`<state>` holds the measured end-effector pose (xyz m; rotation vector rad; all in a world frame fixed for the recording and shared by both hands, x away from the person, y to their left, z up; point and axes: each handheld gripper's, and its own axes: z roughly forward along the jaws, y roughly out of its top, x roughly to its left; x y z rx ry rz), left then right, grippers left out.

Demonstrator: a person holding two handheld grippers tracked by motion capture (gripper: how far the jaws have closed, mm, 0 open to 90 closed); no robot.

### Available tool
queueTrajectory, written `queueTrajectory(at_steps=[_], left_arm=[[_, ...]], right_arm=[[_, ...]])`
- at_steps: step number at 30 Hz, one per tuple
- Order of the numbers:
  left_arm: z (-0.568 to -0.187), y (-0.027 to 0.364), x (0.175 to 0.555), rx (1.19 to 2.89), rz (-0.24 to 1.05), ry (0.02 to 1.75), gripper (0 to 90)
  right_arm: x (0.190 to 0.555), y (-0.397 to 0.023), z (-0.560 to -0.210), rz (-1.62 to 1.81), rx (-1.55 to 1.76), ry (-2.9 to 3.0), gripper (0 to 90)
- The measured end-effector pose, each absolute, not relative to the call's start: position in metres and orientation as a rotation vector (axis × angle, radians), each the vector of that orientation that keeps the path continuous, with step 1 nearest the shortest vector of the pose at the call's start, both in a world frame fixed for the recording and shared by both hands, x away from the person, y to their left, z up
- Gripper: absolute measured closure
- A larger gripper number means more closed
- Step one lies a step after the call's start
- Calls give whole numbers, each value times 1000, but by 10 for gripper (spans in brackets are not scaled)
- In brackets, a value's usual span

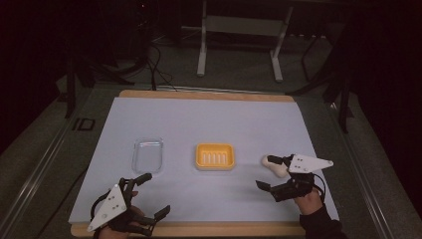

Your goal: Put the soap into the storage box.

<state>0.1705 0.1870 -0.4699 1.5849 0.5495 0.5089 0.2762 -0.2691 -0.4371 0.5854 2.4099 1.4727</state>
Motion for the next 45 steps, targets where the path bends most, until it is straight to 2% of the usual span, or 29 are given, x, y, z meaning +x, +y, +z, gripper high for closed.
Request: queueTrajectory(at_steps=[12,26,45], left_arm=[[-471,187,172,1597,507,552,1],[-472,185,172,1610,507,550,2],[-472,184,172,1617,503,548,2]], right_arm=[[297,-257,-457,1089,612,2662,96],[299,-251,-457,815,557,2885,96],[309,-246,-458,420,660,3059,96]])
